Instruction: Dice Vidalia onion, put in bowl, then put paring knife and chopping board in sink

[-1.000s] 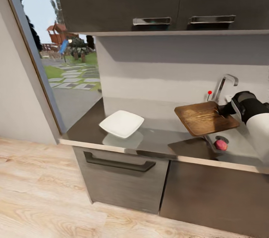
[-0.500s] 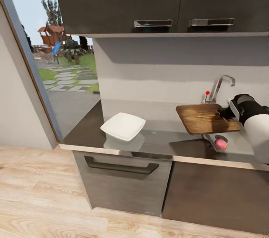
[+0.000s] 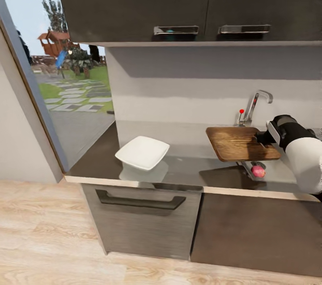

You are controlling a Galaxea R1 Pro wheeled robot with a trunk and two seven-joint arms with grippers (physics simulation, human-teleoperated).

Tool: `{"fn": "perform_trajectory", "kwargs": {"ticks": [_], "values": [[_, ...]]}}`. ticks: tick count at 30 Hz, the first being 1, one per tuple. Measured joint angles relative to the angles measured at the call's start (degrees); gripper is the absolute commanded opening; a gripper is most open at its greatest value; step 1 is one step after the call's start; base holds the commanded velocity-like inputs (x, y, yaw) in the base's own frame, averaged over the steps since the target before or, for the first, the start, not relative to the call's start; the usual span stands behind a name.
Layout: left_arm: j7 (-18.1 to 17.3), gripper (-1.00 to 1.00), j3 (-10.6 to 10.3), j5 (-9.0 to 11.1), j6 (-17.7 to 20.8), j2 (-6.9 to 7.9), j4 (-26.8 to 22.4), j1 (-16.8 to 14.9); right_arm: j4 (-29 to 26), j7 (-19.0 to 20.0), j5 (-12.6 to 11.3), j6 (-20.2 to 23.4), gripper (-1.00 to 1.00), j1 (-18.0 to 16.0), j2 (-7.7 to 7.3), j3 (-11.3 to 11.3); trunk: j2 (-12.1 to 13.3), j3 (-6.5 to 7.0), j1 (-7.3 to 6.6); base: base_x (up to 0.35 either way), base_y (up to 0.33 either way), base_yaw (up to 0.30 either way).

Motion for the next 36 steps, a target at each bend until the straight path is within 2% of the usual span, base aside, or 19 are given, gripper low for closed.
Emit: {"fn": "perform_trajectory", "kwargs": {"ticks": [8, 13, 27, 30, 34, 35, 36], "values": [[0.00, 1.00, 0.01, 0.00, -0.01, 0.00, 0.00, 0.00, 0.15, 0.00, -0.11, -0.02, -1.00, 0.00, 0.40, -0.06, 0.00, 0.26, -0.01, 0.133, 0.154, -0.081], [0.00, 1.00, 0.00, 0.00, 0.00, 0.00, 0.00, 0.00, 1.98, -0.01, -0.31, -0.06, -1.00, -0.01, 0.55, -0.02, 0.00, 0.43, 0.01, 0.013, 0.017, -0.115], [0.00, 1.00, 0.00, 0.00, 0.00, 0.00, 0.01, 0.00, 2.33, -0.01, -0.26, -0.04, -1.00, 0.00, 0.59, 0.04, 0.00, 1.27, 0.01, 0.001, 0.001, -0.180], [0.00, 1.00, -0.01, 0.01, 0.00, 0.00, 0.01, -0.01, 2.88, 0.03, -0.67, -0.03, -1.00, 0.00, 1.73, -0.12, 0.00, 1.45, 0.01, 0.000, 0.000, -0.149], [-0.01, 1.00, -0.01, 0.00, -0.01, 0.00, 0.02, 0.00, 3.39, -0.02, -0.48, -0.03, -1.00, 0.02, 4.23, 0.16, 0.01, 1.52, 0.00, 0.042, 0.127, -0.030], [-0.02, 1.00, -0.01, 0.01, -0.01, 0.00, 0.01, 0.00, 3.40, -0.11, -0.32, -0.03, -1.00, 0.03, 5.36, 0.42, 0.01, 1.52, 0.00, 0.087, 0.182, -0.009], [-0.03, 1.00, -0.01, 0.01, -0.01, 0.00, 0.01, 0.00, 3.36, -0.13, -1.19, -0.07, -1.00, 0.00, 5.77, -0.49, 0.00, 1.53, 0.00, 0.100, 0.194, -0.005]]}}
